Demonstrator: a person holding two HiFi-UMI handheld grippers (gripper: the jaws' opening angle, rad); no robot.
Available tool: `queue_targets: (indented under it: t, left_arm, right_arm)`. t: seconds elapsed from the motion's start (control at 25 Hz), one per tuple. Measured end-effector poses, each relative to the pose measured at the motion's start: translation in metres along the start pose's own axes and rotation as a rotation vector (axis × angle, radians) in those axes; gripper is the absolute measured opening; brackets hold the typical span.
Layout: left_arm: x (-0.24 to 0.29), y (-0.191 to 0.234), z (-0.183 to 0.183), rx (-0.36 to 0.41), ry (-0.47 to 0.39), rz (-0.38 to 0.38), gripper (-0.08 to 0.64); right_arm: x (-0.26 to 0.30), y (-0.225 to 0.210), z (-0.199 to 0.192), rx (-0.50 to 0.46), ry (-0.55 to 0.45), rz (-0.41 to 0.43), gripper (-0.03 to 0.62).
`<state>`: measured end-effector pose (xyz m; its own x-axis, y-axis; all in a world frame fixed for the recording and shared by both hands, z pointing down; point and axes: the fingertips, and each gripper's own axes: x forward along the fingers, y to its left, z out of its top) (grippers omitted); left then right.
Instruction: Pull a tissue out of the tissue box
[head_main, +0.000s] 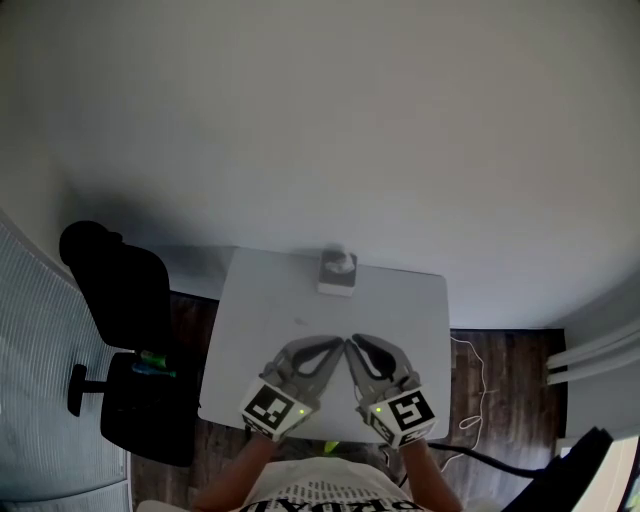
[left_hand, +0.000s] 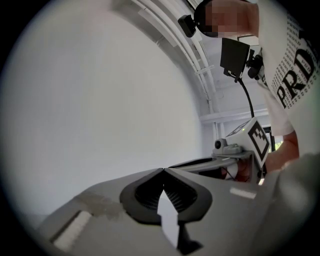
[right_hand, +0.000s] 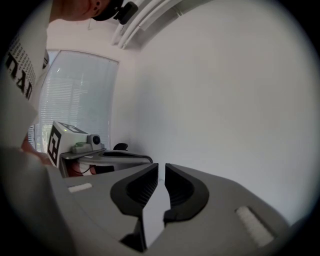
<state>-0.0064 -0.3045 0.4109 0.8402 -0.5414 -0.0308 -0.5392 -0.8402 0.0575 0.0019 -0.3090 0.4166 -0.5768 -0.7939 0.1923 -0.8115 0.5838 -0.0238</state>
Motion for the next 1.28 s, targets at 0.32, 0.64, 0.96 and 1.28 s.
queue_targets:
  t: [0.32,0.64,0.96,1.28]
  left_arm:
    - [0.016,0.008,-0.008,0.021,0.031,0.006,-0.011]
    - [0.043,0.014,-0.007,-0.014,0.049,0.070,-0.011]
    - [0.068,0.033,-0.022,0.021,0.088,0.072,-0.009]
    - [0.099,0.068,-0.031,-0.031,0.077,0.086,-0.005]
  right_arm:
    - [0.007,-0.016,-0.001,0.003,-0.003,0.010,0.037]
    - [0.013,-0.044,-0.004,-0.017,0.018,0.057,0.037]
    - [0.031,-0.073,-0.014,-0.011,0.026,0.057,0.050]
    - [0.066,-0.106,-0.032,0.024,0.065,0.039,0.052]
